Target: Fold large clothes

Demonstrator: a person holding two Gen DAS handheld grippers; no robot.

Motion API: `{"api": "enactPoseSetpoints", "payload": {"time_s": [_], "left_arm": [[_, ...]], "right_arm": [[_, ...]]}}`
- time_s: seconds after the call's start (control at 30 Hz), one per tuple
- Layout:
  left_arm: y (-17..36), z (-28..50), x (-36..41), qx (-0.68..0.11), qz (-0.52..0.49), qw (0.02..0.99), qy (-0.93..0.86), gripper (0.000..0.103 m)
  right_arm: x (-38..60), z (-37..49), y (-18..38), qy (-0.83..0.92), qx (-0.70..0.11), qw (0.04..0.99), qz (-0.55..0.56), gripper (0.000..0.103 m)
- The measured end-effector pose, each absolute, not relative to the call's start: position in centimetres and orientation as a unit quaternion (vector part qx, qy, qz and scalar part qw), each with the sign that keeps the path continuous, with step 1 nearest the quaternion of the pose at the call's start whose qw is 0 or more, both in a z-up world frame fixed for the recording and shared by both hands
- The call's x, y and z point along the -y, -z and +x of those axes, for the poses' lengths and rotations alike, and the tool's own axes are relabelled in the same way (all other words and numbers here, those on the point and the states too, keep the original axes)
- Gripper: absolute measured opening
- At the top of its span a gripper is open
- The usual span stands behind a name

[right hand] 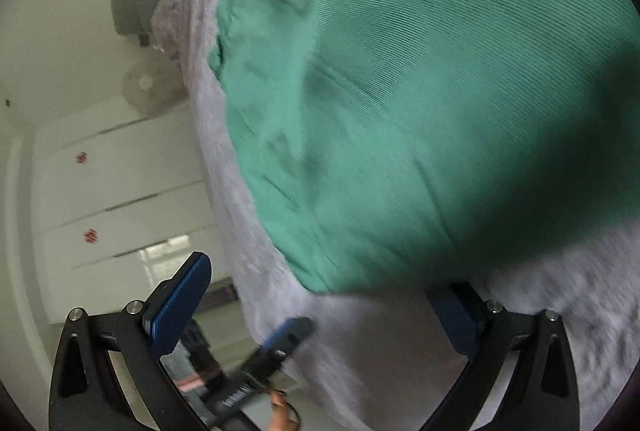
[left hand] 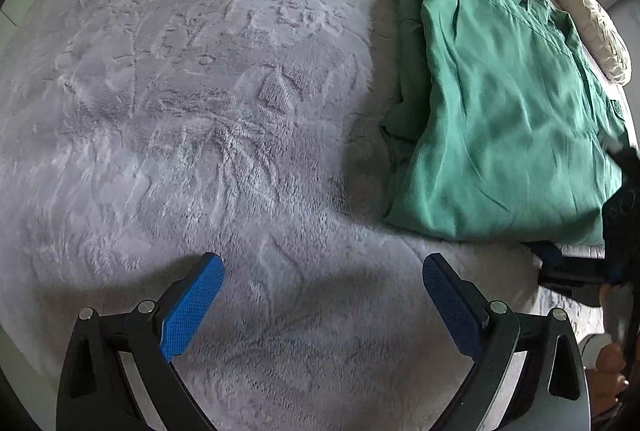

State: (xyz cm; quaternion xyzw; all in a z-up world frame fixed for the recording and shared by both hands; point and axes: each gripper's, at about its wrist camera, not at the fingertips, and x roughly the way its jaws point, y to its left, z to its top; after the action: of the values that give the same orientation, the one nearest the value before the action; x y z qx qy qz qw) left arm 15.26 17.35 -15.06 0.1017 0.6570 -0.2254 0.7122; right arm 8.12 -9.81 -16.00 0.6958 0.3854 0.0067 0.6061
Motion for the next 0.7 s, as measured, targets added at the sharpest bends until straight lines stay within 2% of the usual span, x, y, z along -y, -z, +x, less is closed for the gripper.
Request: {"api": "enactPoseSetpoints", "payload": {"time_s": [0.37, 0.5, 0.53, 0.6, 0.63, 0.67, 0.7], "left_arm": [[16.2, 17.6, -15.7, -0.642, 0.088, 0.723, 0.239, 0.1], [16.2, 20.3, -14.9, -0.637, 0.051, 0.721, 0.268, 0.1], [16.2, 21.0, -14.9, -0.639, 0.035, 0.718, 0.274, 0.1], [16.4, 22.2, -15.0, -0.647, -0.003, 0.707, 0.285, 0.1], [16.4, 22.6, -15.0, -0.65, -0.018, 0.704, 0.287, 0.1], [16.5, 23.2, -14.9, -0.653, -0.034, 0.7, 0.288, 0.1], [16.5, 23.8, -14.8, -0.655, -0.045, 0.698, 0.285, 0.1]], "right_arm": [[9.1, 9.5, 16.9, -0.037, -0.38, 0.618, 0.688, 0.103], [8.9, 8.9, 17.0, -0.057, -0.377, 0.618, 0.687, 0.101], [9.0, 8.8, 17.1, -0.05, -0.379, 0.617, 0.688, 0.097], [9.0, 8.6, 17.4, -0.038, -0.381, 0.61, 0.694, 0.076], [9.0, 8.4, 17.5, -0.037, -0.381, 0.606, 0.698, 0.053], [9.0, 8.3, 17.6, -0.038, -0.378, 0.603, 0.702, 0.024], [9.0, 8.2, 17.6, -0.039, -0.377, 0.603, 0.702, 0.014]]}}
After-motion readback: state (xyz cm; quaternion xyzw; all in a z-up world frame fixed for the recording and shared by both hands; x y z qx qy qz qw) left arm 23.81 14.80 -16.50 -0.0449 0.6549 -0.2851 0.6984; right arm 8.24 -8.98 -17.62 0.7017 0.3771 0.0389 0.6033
